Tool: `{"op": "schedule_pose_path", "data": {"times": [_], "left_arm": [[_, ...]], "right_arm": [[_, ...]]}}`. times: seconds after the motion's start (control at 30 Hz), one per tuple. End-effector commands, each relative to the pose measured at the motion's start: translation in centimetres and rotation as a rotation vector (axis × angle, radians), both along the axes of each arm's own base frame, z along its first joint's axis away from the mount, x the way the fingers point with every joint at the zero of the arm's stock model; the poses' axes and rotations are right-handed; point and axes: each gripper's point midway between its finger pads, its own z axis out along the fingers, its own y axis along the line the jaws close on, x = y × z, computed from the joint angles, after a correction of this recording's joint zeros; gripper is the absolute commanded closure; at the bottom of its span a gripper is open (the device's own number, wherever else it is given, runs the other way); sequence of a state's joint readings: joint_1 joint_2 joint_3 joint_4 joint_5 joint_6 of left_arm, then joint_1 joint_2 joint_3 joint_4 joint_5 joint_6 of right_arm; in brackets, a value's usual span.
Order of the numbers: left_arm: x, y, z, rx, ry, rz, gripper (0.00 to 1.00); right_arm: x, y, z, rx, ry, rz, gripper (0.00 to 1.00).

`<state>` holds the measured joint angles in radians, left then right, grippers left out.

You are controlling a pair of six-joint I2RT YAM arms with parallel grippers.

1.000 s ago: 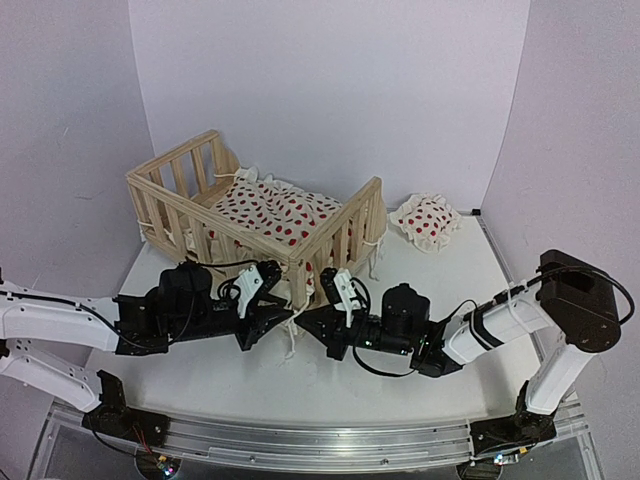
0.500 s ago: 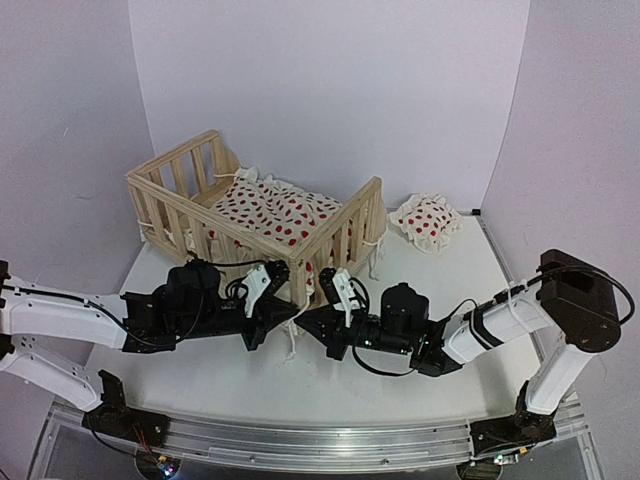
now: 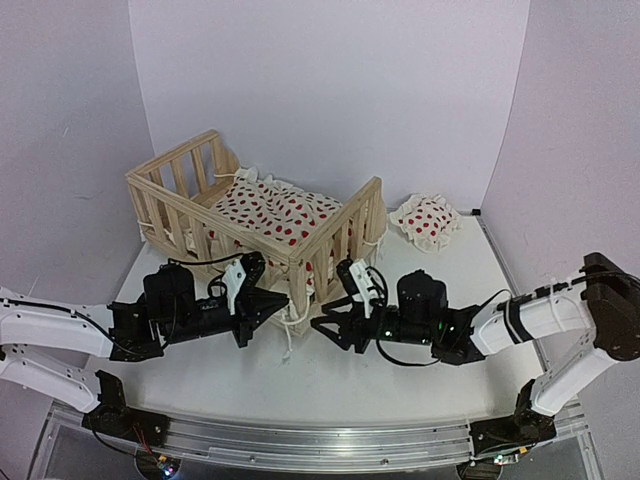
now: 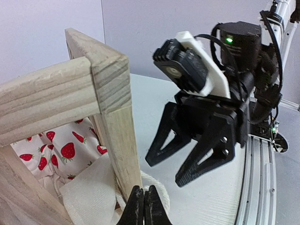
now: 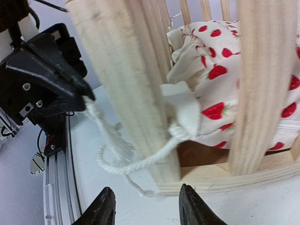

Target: Set up the pet bed

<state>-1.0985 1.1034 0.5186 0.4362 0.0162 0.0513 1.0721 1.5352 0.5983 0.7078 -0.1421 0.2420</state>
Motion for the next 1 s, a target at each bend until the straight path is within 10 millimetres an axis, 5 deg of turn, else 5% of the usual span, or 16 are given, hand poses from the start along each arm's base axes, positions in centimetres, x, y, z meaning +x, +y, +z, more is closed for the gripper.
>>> {"op": "schedule_pose_path", "data": {"times": [0.0, 0.3, 0.6, 0.73, 0.97], "left_arm": [[-0.5, -1.0, 3.0, -0.118, -0.046, -0.056, 1.0], [-1.6, -1.4, 3.7, -0.157, -0.076, -0.122, 1.0], [-1.6, -1.8, 3.2, -0.143, -0.074, -0.135, 1.0], [-0.1, -1.2, 3.5, -0.181, -0.009, -0.039, 1.0], [0.8, -1.7, 3.0, -0.25, 0.171, 0.015, 1.0]], "right_arm": [[0.1, -1.4, 1.9, -0.057, 0.057, 0.122, 0.48], [-1.6, 0.4, 5.2, -0.102, -0.119, 0.337, 0.33], [-0.6, 3.0, 5.7, -0.095, -0.09, 0.372, 0.46], [0.9, 1.5, 4.7, -0.134, -0.035, 0.195, 0.4], [-0.8, -0.1, 1.2, -0.208, 0.05, -0.149, 0.18]]}}
